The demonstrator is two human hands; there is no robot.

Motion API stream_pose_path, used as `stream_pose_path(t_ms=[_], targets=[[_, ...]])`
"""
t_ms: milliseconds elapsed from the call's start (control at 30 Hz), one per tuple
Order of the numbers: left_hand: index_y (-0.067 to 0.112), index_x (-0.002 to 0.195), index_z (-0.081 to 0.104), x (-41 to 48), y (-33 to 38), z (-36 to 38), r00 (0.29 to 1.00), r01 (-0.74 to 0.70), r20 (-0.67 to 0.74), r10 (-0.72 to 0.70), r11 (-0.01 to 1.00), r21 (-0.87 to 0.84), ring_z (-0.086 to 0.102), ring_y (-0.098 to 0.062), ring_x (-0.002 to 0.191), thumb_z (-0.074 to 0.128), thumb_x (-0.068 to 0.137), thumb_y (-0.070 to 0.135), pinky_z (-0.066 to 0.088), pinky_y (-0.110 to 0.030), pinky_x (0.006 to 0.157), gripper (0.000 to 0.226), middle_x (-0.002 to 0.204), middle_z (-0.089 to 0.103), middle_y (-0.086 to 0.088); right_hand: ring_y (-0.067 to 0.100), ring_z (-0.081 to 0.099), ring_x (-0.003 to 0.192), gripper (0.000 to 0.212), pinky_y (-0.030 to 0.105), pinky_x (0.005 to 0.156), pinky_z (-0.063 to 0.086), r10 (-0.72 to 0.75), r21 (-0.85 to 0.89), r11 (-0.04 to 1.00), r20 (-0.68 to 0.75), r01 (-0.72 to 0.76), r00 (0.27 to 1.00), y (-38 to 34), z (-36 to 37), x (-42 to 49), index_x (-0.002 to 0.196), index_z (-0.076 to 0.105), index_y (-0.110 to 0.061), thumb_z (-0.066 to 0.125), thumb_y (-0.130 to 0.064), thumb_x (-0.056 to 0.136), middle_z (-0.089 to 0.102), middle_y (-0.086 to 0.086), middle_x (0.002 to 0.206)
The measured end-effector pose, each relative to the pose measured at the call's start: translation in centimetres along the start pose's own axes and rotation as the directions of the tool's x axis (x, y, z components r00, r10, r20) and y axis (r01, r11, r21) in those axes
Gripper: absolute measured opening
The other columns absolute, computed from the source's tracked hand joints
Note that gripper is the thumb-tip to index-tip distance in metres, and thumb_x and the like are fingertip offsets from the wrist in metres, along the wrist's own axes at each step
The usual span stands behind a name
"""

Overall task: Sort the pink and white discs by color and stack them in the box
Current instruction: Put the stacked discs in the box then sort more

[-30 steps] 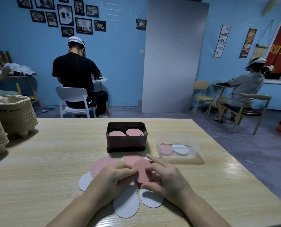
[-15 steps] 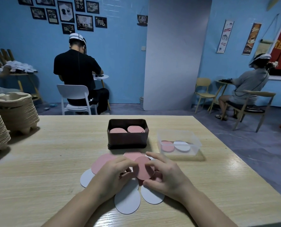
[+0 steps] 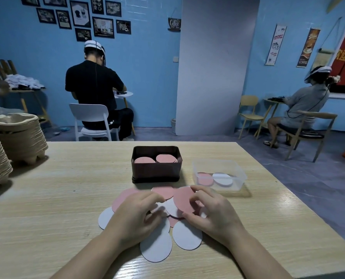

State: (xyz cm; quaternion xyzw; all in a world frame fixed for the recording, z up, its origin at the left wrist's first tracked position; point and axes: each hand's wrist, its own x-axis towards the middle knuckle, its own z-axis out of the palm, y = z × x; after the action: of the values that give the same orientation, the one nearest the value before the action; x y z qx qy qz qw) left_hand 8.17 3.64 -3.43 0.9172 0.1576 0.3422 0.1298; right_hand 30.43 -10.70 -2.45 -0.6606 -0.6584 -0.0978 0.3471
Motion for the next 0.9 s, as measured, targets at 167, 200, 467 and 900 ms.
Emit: stream_pose_path(t_ms=[167, 200, 467, 900], targets=[[0.035, 0.109, 0.059, 0.4, 0.2, -0.1, 0.996, 0.08, 0.039, -0.086, 0.989, 0.121, 0.05, -0.004, 0.094, 0.06, 0.083, 0.062, 0.039, -0.028, 0.086, 0.038, 0.097, 0.059, 0.023, 0.007, 0.055, 0.119, 0.041, 0.028, 0.087, 0.049, 0.054, -0.073, 0.996, 0.067, -0.049, 0.996, 0.1, 0.2, 0.0, 0.087, 0.059, -0.025, 0.065, -0.065, 0.08, 0.062, -0.014, 0.125], [0.035, 0.107, 0.058, 0.4, 0.2, 0.0, 0.994, 0.094, 0.048, -0.1, 0.988, 0.123, 0.048, -0.003, 0.093, 0.061, 0.081, 0.064, 0.038, -0.027, 0.085, 0.039, 0.096, 0.058, 0.023, 0.008, 0.055, 0.116, 0.041, 0.028, 0.086, 0.049, 0.052, -0.077, 0.996, 0.08, -0.046, 0.995, 0.0, 0.2, 0.0, 0.086, 0.059, -0.025, 0.065, -0.064, 0.079, 0.062, -0.014, 0.123], [0.029, 0.073, 0.057, 0.2, -0.7, 0.4, 0.988, 0.124, 0.08, -0.132, 0.988, 0.097, 0.049, 0.002, 0.099, 0.066, 0.079, 0.064, 0.039, -0.022, 0.087, 0.037, 0.104, 0.058, 0.028, 0.011, 0.057, 0.113, 0.039, 0.03, 0.084, 0.048, 0.073, -0.057, 0.996, 0.112, -0.067, 0.991, -0.1, 0.1, -0.2, 0.085, 0.056, -0.026, 0.064, -0.063, 0.078, 0.06, -0.017, 0.107], [0.037, 0.114, 0.048, 3.2, 1.4, 1.2, 0.957, 0.003, 0.287, -0.043, 0.99, 0.138, 0.038, -0.002, 0.123, 0.054, 0.08, 0.073, 0.025, -0.027, 0.107, 0.05, 0.126, 0.052, 0.023, 0.01, 0.05, 0.084, 0.037, 0.032, 0.073, 0.049, 0.113, -0.132, 0.985, 0.029, -0.108, 0.993, 1.1, -1.2, -0.4, 0.078, 0.05, -0.027, 0.067, -0.06, 0.08, 0.051, -0.017, 0.088]])
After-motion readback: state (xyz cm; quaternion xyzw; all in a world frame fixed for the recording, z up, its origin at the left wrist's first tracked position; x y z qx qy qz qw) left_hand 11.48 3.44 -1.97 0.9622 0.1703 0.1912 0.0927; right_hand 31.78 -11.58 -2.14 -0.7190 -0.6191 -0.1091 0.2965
